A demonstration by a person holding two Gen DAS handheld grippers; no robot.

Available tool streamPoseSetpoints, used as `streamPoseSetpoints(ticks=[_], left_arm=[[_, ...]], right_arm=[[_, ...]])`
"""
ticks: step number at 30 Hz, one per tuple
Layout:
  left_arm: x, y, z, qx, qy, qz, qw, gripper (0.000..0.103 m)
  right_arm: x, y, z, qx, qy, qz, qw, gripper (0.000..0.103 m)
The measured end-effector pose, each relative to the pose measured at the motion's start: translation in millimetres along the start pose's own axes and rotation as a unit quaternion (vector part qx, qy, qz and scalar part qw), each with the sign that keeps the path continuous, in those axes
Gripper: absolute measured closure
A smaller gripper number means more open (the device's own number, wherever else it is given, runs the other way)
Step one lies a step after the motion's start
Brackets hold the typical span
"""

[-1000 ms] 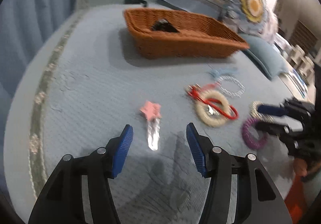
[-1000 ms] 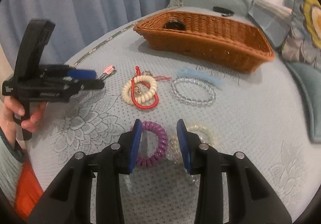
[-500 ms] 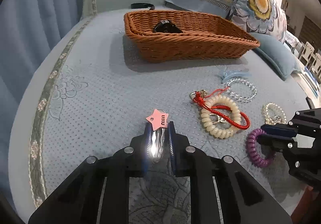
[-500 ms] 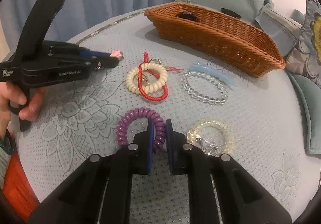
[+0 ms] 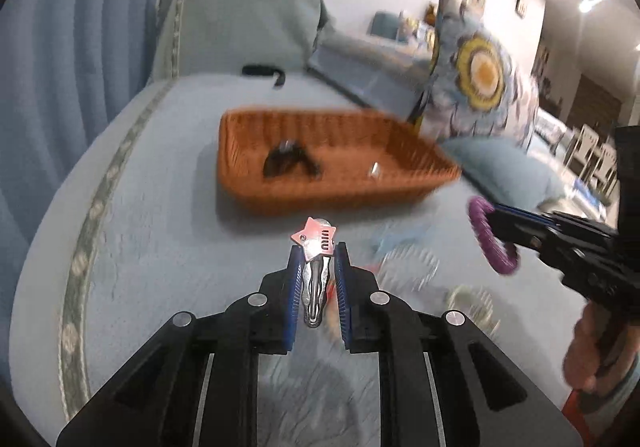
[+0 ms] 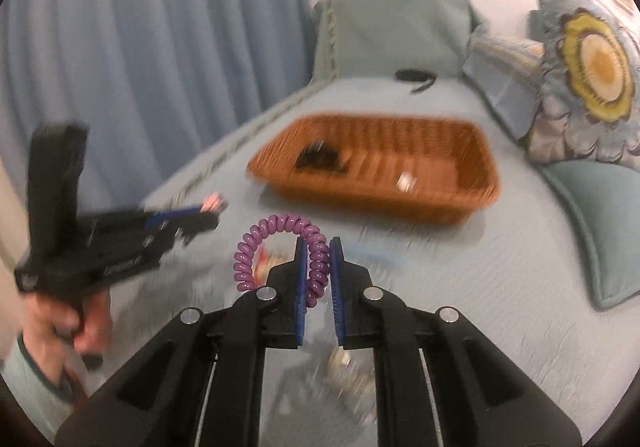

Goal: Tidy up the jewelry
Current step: 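Carry the keychain and purple coil into the basket and release both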

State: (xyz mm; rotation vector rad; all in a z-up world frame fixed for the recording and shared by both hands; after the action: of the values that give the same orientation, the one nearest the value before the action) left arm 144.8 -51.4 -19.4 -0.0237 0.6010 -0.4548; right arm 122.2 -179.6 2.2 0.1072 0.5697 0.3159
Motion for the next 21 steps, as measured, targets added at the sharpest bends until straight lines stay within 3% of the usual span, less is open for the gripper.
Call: streamPoseSetpoints(ticks=[4, 8, 13, 16, 21], left_arm=[[12.0, -13.7, 49.0, 0.003, -0.033, -0.011, 0.9994, 0.089], [48.4, -20.3, 81.7, 0.004, -0.038, -0.018, 0.9991, 0.089], [104.2, -21.4, 85.5, 0.004, -0.011, -0.024, 0.9996, 0.089], [129.9, -18.1, 77.9, 0.011, 0.016, -0.008, 0.9998, 0.089], [150.2, -13.9, 64.4, 0.007, 0.037, -0.013, 0.9992, 0.088]], right_arm=[[22.0, -21.4, 49.2, 0.009, -0.019, -0.021, 1.000, 0.094], [63.9, -47.0, 76.9, 0.030, -0.004, -0.044, 0.999, 0.094], [123.3, -79.9, 70.1, 0.033, 0.057, -0.078, 0.995, 0.094], [151.6, -87.4, 53.7, 0.028, 0.097, -0.083, 0.991, 0.094], [168.4, -92.8, 40.0, 0.023, 0.119, -0.091, 0.988, 0.094]])
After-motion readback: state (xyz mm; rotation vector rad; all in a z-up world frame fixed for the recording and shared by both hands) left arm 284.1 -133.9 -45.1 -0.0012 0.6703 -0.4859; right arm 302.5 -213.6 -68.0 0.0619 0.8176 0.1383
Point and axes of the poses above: each gripper's, at about its wrist camera, not at the fingertips, and x roughly the way its jaws point, y to its left, z to its top, the point moved 8 cm from there along x, roughly the way its jaws point, and after that the axes turned 3 degrees about -y, right-handed, at the moved point
